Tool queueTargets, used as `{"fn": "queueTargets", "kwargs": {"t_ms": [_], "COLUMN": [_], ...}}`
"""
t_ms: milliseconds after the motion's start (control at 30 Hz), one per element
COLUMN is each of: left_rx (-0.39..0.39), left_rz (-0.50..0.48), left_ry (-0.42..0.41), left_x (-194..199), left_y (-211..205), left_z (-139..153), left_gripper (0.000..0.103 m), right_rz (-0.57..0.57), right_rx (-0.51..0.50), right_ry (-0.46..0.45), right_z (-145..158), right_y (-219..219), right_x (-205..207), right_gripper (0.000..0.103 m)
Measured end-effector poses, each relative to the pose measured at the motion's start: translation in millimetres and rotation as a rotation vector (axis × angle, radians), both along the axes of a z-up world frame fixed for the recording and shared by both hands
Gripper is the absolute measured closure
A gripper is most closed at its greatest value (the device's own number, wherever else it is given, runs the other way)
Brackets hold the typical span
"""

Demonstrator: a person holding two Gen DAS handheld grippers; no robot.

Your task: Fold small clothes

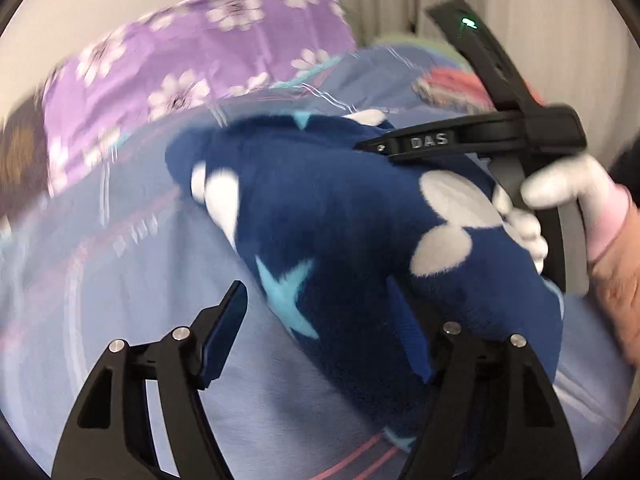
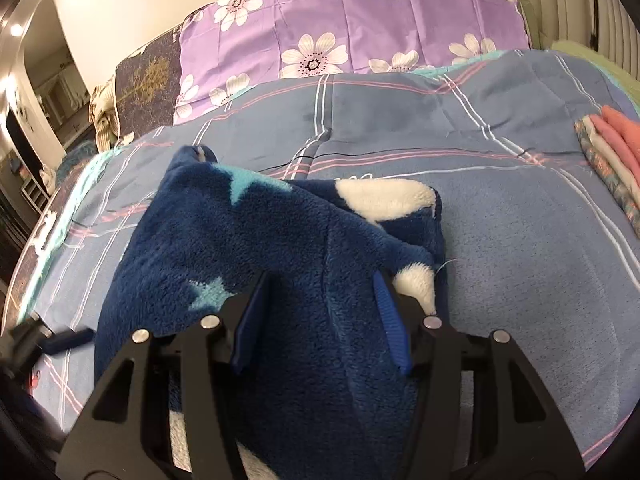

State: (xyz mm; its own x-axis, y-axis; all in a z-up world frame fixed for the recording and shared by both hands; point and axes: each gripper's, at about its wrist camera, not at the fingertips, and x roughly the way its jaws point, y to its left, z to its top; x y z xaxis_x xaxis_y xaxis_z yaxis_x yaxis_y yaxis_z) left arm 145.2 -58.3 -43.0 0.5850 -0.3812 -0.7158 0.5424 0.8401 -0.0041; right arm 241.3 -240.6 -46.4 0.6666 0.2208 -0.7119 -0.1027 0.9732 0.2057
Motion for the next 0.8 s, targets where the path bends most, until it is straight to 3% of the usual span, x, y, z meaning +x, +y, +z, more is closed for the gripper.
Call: {"fn": "queueTargets", "kwargs": {"t_ms": [33,100,333,400,467,533,600,667,733,800], "left_rx": [-0.058,-0.094,-0.063,-0.063,-0.072,-0.077,-0.073,-0.075,-0.090,-0.110], "left_rz": [0.010,0.002,0.028,0.039,0.045,0.048,0.048,0.048,0.049,0.062], "left_ry": [0.051,0.067,0.025,0.017,0.018,0.021,0.015,0.012,0.017,0.013], "left_x": [5,8,0,-2,-2,-3,-2,-3,-2,-2], "left_y": [7,11,8,10,13,14,13,13,15,15], "left_z": [-2,-4,-3,-2,-3,-2,-2,-2,-3,-2], "left_gripper": [0.031,0.031,0.031,0.031,0.031,0.031,0.031,0.031,0.029,0.029], "right_rz": [-0.002,-0.007,-0.023,-0.086,-0.142,-0.128,-0.096,-0.054,-0.045,-0.022], "right_rx": [-0.012,-0.041,-0.070,-0.077,-0.031,0.082,0.101,0.077,-0.011,-0.088], "right_ry": [-0.003,-0.006,-0.028,-0.076,-0.125,-0.163,-0.176,-0.175,-0.104,-0.151], "right_z": [0,1,7,21,35,47,50,44,22,0], "right_y": [2,6,6,2,-6,-14,-10,-2,7,13], "right_x": [0,-1,-6,-21,-41,-69,-92,-110,-114,-114], "right_gripper": [0.049,0.049,0.048,0.048,0.049,0.049,0.050,0.050,0.052,0.052]}}
